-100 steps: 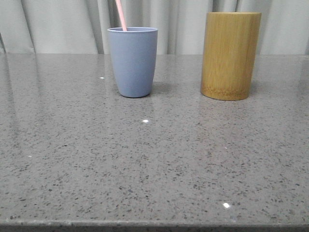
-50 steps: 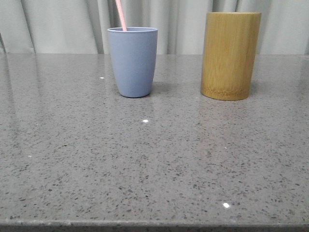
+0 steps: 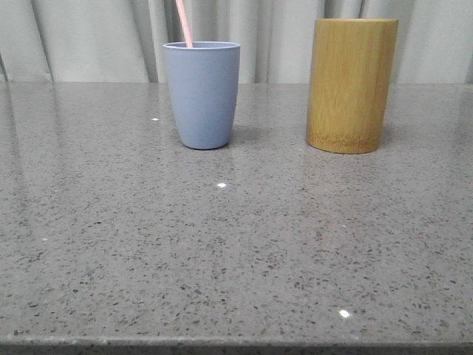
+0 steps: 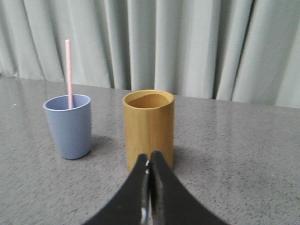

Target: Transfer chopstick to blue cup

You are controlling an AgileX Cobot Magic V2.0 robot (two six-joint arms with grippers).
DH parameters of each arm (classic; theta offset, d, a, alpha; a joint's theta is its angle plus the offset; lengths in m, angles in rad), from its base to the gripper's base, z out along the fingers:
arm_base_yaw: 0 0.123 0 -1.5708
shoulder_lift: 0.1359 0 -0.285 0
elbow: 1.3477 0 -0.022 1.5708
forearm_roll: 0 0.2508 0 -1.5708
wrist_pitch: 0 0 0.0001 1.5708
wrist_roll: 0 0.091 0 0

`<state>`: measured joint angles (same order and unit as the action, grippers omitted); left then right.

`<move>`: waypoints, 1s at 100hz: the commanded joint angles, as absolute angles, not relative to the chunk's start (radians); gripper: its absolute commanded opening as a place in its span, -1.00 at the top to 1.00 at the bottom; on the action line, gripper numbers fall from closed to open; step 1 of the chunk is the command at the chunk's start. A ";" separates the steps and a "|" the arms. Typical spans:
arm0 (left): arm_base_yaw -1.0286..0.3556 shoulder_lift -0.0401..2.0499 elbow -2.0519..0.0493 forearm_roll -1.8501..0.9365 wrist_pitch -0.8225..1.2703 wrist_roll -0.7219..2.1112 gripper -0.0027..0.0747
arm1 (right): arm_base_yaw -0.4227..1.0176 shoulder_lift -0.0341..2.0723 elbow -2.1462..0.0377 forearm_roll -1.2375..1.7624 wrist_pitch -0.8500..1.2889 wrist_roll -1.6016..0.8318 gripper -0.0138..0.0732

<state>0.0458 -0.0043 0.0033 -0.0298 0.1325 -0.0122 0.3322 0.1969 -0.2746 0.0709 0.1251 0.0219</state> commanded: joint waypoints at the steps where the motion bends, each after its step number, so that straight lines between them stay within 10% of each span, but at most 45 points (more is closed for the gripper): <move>1: 0.045 -0.039 0.011 -0.039 0.045 -0.015 0.98 | 0.292 0.207 -0.254 0.054 -0.076 0.018 0.82; 100: 0.045 -0.039 0.011 -0.039 0.045 -0.015 0.98 | -0.025 -0.031 0.030 -0.080 0.008 0.165 0.82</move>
<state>0.0458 -0.0043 0.0033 -0.0298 0.1306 -0.0122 -0.0188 -0.0098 0.0273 -0.0662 0.0399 0.1652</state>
